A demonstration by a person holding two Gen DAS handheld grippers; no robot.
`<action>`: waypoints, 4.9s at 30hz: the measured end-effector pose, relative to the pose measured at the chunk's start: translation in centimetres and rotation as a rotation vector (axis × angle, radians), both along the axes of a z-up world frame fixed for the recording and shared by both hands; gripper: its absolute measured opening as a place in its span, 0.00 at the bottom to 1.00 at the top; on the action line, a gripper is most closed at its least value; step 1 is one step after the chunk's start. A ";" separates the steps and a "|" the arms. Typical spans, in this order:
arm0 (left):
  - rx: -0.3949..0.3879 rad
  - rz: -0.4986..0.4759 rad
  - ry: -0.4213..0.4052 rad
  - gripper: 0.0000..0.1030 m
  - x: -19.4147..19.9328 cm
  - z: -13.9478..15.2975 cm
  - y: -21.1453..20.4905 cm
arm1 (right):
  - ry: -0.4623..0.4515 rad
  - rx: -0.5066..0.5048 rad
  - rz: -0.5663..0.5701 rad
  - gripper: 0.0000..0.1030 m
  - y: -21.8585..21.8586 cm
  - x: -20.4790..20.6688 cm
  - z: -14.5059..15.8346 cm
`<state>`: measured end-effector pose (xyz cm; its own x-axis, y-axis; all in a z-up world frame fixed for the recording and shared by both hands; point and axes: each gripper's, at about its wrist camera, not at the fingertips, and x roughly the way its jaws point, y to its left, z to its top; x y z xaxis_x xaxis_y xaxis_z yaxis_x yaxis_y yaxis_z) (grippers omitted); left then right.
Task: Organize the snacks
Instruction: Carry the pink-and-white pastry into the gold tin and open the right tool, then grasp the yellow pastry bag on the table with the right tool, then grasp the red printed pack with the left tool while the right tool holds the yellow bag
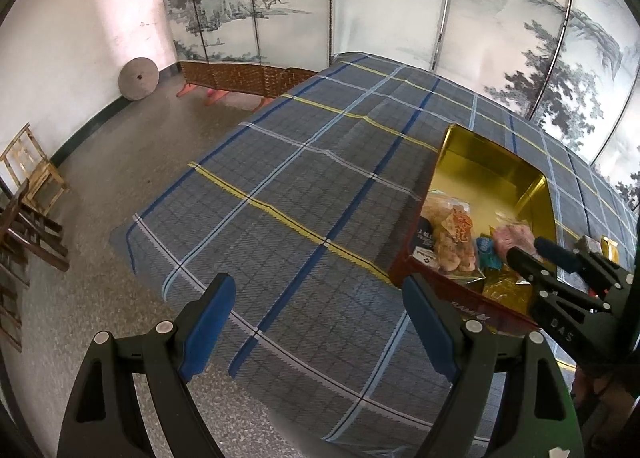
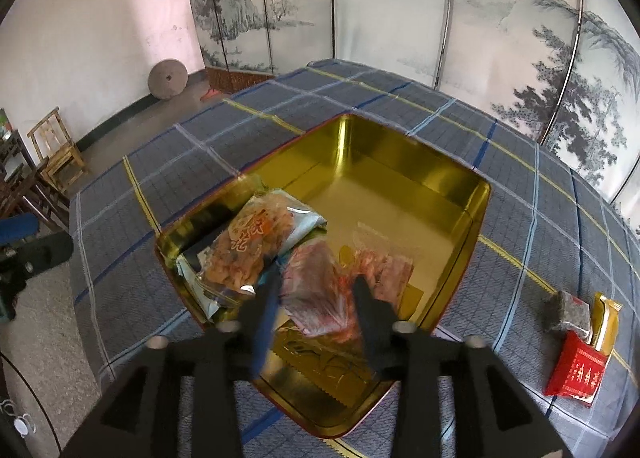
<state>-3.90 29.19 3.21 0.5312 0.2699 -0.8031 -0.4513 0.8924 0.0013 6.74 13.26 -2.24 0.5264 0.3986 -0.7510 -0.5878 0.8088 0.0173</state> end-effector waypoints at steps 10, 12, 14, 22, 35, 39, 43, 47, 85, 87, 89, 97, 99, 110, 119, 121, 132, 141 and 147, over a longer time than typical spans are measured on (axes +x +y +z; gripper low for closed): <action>0.002 -0.064 -0.005 0.81 1.1 0.3 -2.8 | -0.042 0.051 -0.067 0.46 -5.4 0.4 2.5; 0.005 -0.083 -0.007 0.81 1.5 0.4 -3.6 | -0.049 0.043 -0.116 0.46 -7.8 1.2 2.5; 0.008 -0.105 -0.008 0.81 1.9 0.5 -4.6 | -0.056 0.030 -0.172 0.46 -10.3 2.2 2.4; 0.013 -0.175 -0.001 0.81 3.5 0.5 -7.9 | -0.038 -0.033 -0.428 0.52 -21.6 6.8 0.8; 0.039 -0.264 0.030 0.81 6.0 0.2 -12.6 | 0.058 -0.031 -0.541 0.64 -27.7 11.8 -3.1; 0.046 -0.289 0.038 0.81 6.5 0.0 -13.8 | 0.073 -0.028 -0.557 0.64 -28.0 12.8 -4.1; 0.045 -0.309 0.044 0.81 7.0 -0.1 -14.8 | 0.089 -0.002 -0.560 0.64 -28.4 13.3 -4.6; 0.043 -0.334 0.046 0.81 7.4 -0.2 -15.8 | 0.096 0.021 -0.562 0.64 -28.5 13.5 -4.9; -0.046 -0.513 0.129 0.81 7.7 -3.5 -23.5 | 0.070 0.052 -0.447 0.55 -27.7 4.2 -3.2; -0.056 -0.522 0.136 0.81 7.8 -3.6 -24.2 | 0.063 0.032 -0.469 0.55 -28.9 4.2 -3.5; -0.068 -0.528 0.146 0.81 7.9 -3.7 -25.1 | 0.057 0.010 -0.483 0.55 -29.8 4.4 -3.8; -0.171 -0.483 0.186 0.81 8.7 -4.1 -27.8 | 0.016 -0.046 -0.534 0.55 -34.6 4.6 -4.8; -0.201 -0.461 0.204 0.81 9.1 -4.4 -28.5 | 0.007 -0.063 -0.544 0.55 -35.7 4.7 -5.0; -0.346 -0.385 0.285 0.80 10.1 -5.6 -32.2 | -0.014 -0.063 -0.572 0.55 -39.9 4.5 -5.6; -0.468 -0.251 0.321 0.79 10.9 -6.9 -33.2 | 0.026 0.003 -0.596 0.55 -41.7 4.3 -6.5; -0.464 -0.228 0.315 0.79 11.2 -6.9 -33.7 | 0.025 -0.006 -0.594 0.55 -41.5 4.3 -6.5; -0.414 -0.120 0.301 0.78 12.6 -8.3 -34.8 | 0.026 -0.002 -0.595 0.55 -41.5 4.4 -6.6; -0.332 -0.203 0.331 0.75 13.1 -8.8 -35.9 | 0.026 -0.002 -0.595 0.55 -41.6 4.4 -6.6; -0.206 -0.320 0.341 0.61 12.7 -8.8 -36.9 | 0.026 -0.002 -0.595 0.55 -41.6 4.4 -6.6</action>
